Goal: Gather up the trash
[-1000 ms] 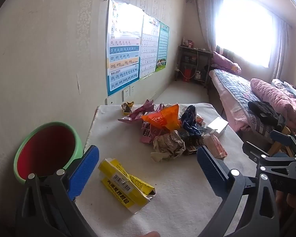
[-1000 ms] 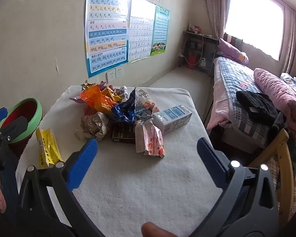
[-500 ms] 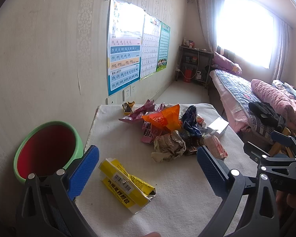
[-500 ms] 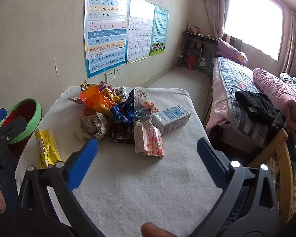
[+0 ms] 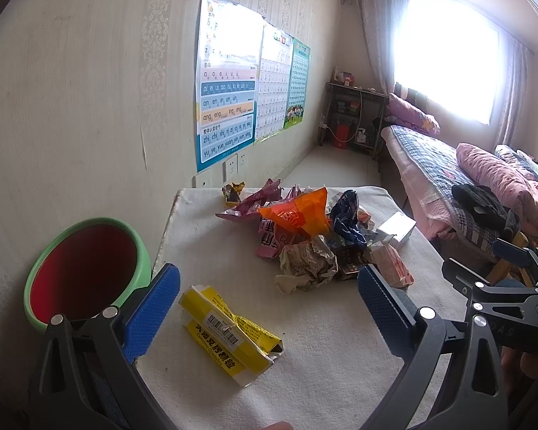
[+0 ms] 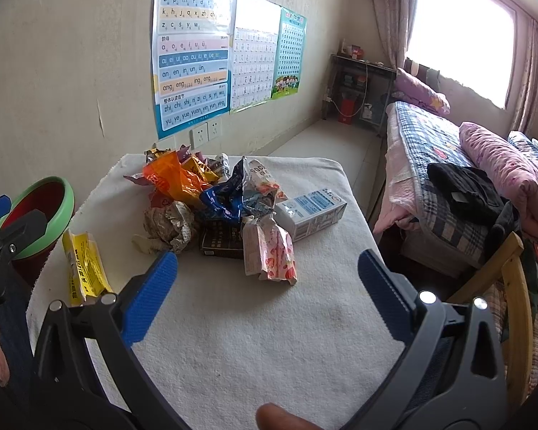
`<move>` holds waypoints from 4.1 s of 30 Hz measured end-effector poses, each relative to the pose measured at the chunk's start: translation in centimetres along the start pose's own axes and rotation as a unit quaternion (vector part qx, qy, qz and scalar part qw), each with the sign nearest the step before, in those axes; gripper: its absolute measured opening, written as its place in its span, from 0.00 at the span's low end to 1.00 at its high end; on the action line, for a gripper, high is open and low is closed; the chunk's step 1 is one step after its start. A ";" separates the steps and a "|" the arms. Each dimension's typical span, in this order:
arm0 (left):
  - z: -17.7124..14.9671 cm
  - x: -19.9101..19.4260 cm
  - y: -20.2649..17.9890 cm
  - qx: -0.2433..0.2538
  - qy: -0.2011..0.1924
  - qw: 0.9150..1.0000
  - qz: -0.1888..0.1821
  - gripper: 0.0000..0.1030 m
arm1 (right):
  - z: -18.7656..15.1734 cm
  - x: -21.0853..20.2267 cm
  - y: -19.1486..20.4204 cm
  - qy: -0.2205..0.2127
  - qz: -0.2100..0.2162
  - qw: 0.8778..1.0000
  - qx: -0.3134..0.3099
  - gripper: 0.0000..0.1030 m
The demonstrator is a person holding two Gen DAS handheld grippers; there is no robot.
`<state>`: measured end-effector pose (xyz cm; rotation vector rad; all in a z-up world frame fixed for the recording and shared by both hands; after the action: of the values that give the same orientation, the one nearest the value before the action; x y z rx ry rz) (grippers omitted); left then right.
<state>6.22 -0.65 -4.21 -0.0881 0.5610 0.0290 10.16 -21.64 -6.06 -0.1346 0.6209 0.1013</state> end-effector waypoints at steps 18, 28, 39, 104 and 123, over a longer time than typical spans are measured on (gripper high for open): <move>-0.2 0.3 0.0 -0.003 0.005 1.000 0.000 0.92 | -0.2 0.1 0.0 0.004 -0.001 1.000 -0.004 0.96; -0.3 0.3 0.0 -0.003 0.006 1.000 0.001 0.92 | -0.2 0.1 0.1 0.006 0.000 1.000 -0.006 0.96; -0.3 0.3 0.2 -0.005 0.010 1.000 0.002 0.92 | -0.3 0.4 0.1 0.011 0.000 1.000 -0.003 0.96; -9.2 12.9 3.1 -0.164 0.291 0.943 -0.013 0.57 | -4.0 16.6 -1.9 0.212 0.069 0.974 0.030 0.51; -7.5 11.1 1.1 -0.138 0.275 0.950 -0.054 0.12 | -1.2 11.1 -1.8 0.161 0.081 0.984 0.010 0.48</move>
<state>11.61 -0.19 -16.56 -0.4095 1.1090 -0.0254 18.71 -23.01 -13.41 -0.0808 0.9550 0.2328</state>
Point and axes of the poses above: each gripper's, at about its wrist camera, not at the fingertips, and x roughly the way its jaws point, y to its left, z to its top, the point moved 8 cm from there along x, roughly the way its jaws point, and after that the axes turned 1 degree about -y, right-handed, at the moved point
